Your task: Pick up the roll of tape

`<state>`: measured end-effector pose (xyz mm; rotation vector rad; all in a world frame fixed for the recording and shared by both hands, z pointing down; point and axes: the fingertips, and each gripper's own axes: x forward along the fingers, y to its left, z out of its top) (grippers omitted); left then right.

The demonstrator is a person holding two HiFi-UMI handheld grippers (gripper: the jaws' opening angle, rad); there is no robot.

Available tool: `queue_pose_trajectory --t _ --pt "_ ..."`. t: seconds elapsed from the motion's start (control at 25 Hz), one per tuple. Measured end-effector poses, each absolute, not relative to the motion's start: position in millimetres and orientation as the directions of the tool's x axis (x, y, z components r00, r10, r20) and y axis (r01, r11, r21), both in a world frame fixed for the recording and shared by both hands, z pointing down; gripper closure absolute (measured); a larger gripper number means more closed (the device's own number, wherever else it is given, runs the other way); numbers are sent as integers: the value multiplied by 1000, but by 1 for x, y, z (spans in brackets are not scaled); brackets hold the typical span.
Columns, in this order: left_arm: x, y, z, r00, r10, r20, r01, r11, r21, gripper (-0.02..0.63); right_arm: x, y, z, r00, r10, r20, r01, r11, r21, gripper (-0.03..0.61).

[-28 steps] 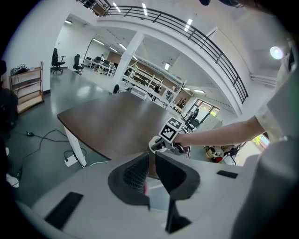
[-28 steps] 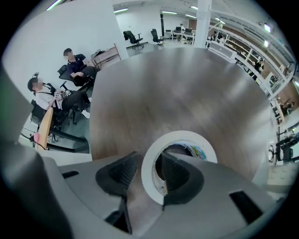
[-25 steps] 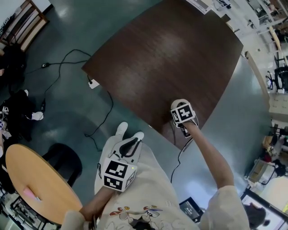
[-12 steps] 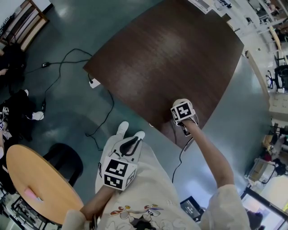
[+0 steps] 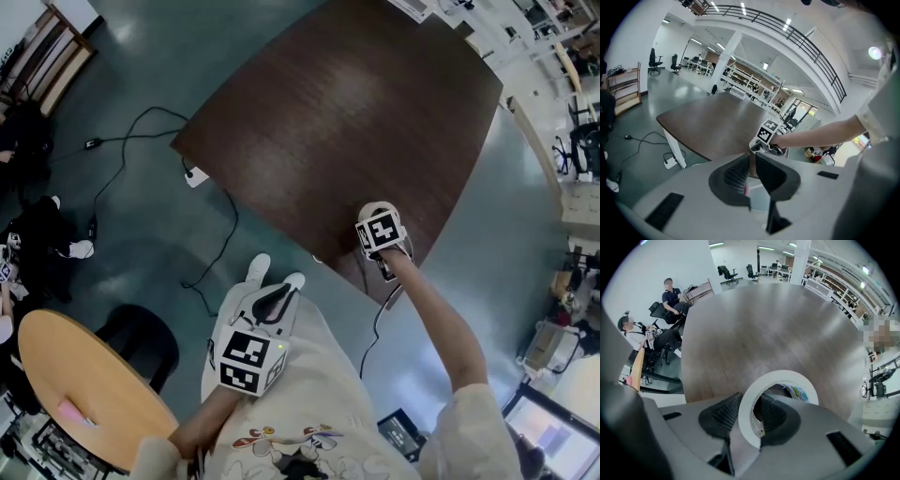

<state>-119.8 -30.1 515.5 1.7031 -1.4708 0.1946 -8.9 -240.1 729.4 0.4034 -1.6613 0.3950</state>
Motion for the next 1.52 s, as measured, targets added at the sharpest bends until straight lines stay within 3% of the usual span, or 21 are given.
queue_pose_trajectory --t 0.8,1.52 --pt "-97 -15 507 348 -726 593 -886 -47 462 568 -16 -227 658 -535 -270 801 -623 766 -158 476" --pt "-56 -34 467 429 -723 542 -889 -231 395 594 25 -190 492 -723 -482 495 -656 704 -273 476"
